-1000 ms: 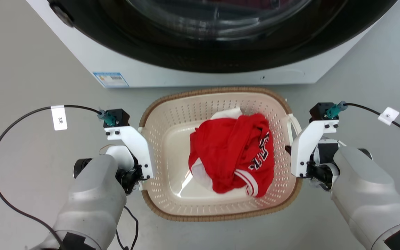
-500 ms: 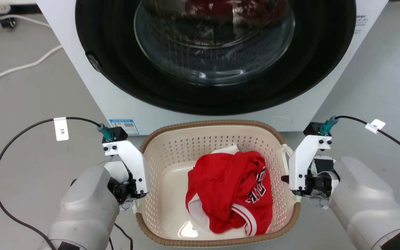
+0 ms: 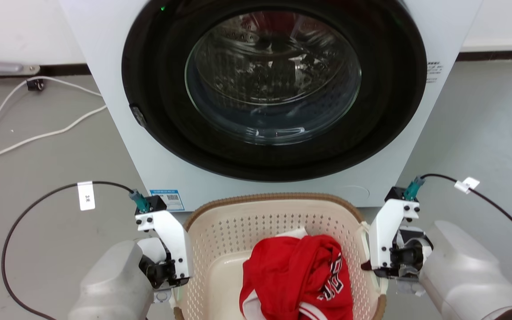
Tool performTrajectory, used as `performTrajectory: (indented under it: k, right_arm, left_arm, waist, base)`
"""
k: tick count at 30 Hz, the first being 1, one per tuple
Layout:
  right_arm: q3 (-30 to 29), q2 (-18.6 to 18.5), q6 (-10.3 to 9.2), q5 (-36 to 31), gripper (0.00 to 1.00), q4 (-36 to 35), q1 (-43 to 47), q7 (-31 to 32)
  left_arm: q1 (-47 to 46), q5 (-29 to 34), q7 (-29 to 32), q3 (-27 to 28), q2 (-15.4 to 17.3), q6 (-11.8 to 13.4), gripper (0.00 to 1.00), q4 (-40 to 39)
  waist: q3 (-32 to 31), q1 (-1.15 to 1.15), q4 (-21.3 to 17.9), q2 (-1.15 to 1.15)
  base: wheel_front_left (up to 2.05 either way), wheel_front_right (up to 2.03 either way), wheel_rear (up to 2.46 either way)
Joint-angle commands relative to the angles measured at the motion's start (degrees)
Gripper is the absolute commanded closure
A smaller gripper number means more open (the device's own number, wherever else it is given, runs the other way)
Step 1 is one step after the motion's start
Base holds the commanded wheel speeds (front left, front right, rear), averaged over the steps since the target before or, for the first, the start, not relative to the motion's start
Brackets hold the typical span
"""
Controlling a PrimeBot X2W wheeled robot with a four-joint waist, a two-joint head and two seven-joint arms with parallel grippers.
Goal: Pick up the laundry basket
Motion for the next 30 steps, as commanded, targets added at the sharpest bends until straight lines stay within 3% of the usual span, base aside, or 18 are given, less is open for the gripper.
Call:
performTrajectory:
  k: [1, 30]
  right_arm:
    - [-0.55, 0.46, 0.20, 0.41, 1.00, 0.07, 1.19, 0.92]
    - [-5.38, 1.72, 0.20, -3.95, 1.00, 0.13, 3.75, 1.22]
  left_arm:
    - [1.08, -0.57, -0.37, -0.29, 0.29, 0.02, 1.00, -0.18]
    - [2.58, -4.45, -1.20, -3.90, -0.07, 0.02, 1.00, -0.63]
  waist:
    - [-1.36, 0.01, 0.06, 0.00]
    - [-1.82, 0.01, -0.18, 0.00]
  base:
    - [0.00, 0.00, 0.00]
    - [0.00, 0.00, 0.00]
